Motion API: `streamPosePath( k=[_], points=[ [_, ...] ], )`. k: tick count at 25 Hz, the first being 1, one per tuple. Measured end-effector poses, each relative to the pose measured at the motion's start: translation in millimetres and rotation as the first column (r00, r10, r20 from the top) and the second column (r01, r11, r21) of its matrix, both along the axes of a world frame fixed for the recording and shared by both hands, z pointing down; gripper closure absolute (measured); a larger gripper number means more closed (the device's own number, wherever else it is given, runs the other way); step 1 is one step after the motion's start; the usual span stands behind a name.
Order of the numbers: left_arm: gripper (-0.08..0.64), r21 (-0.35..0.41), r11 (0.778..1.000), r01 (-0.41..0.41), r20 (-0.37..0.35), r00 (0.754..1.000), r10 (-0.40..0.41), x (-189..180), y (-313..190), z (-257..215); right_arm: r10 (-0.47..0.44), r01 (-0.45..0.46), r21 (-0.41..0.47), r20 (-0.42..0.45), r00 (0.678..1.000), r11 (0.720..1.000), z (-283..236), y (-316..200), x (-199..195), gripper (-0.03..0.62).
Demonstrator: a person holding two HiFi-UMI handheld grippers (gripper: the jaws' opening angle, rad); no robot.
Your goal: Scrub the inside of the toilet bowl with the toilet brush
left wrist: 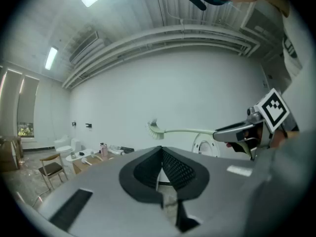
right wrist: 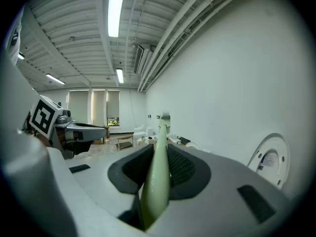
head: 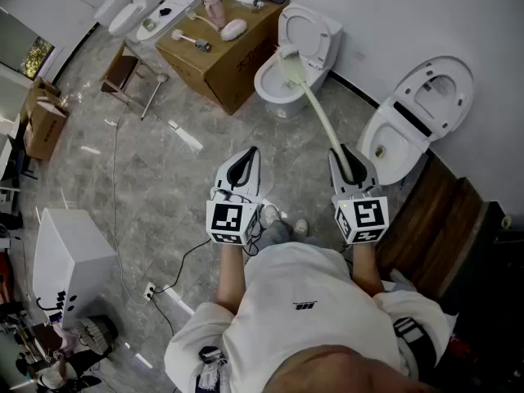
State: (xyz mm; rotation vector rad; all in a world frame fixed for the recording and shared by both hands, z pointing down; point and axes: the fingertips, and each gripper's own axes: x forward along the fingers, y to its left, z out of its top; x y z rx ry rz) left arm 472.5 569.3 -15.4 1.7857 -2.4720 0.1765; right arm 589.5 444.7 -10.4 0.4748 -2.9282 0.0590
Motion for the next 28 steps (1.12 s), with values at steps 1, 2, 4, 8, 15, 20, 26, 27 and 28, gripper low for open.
streamPosePath(
  k=[1,2,4,8,15,20,26,27,28],
  points=[
    [0.549,0.002,1.000,0.000,0.002,1.000,0.000,3,-2,0,-0.005,0.005,-0.003,0.002,1.000,1.000,0,-1,1,0.512],
    [0.549,0.005,1.000,0.001,0.003,1.000,-0.001,6,-4,-1,-0.010,0.010,-0.006,0.003,1.000,1.000,0,-2,3,0.512],
    [0.549,0.010,1.000,0.002,0.007,1.000,-0.002,11,-6,-1,-0.019,0.019,-0.018,0.004,1.000,1.000,1,-3,4,0.511],
    [0.549,0.018,1.000,0.010,0.016,1.000,-0.011,10,-8,-2,-0.031,0.031,-0.025,0.001,1.000,0.999,3,-1,-1,0.511],
    [0.549,0.011,1.000,0.013,0.027,1.000,-0.014,-12,-24,7,-0.040,0.039,-0.023,-0.012,0.999,0.999,11,-16,-30,0.511],
    [0.549,0.006,1.000,0.013,0.023,1.000,-0.013,-47,-34,13,-0.040,0.040,-0.018,-0.022,0.999,0.999,14,-26,-67,0.511],
    [0.549,0.009,1.000,0.001,0.012,1.000,-0.001,-101,-54,14,-0.026,0.025,-0.014,-0.038,0.999,1.000,17,-46,-120,0.511],
    [0.549,0.010,1.000,-0.003,0.012,1.000,0.003,-110,-57,14,-0.023,0.023,-0.013,-0.040,0.999,1.000,17,-49,-129,0.511],
    [0.549,0.010,1.000,-0.008,0.011,1.000,0.007,-119,-61,14,-0.021,0.020,-0.012,-0.041,0.999,1.000,17,-51,-137,0.511]
  ],
)
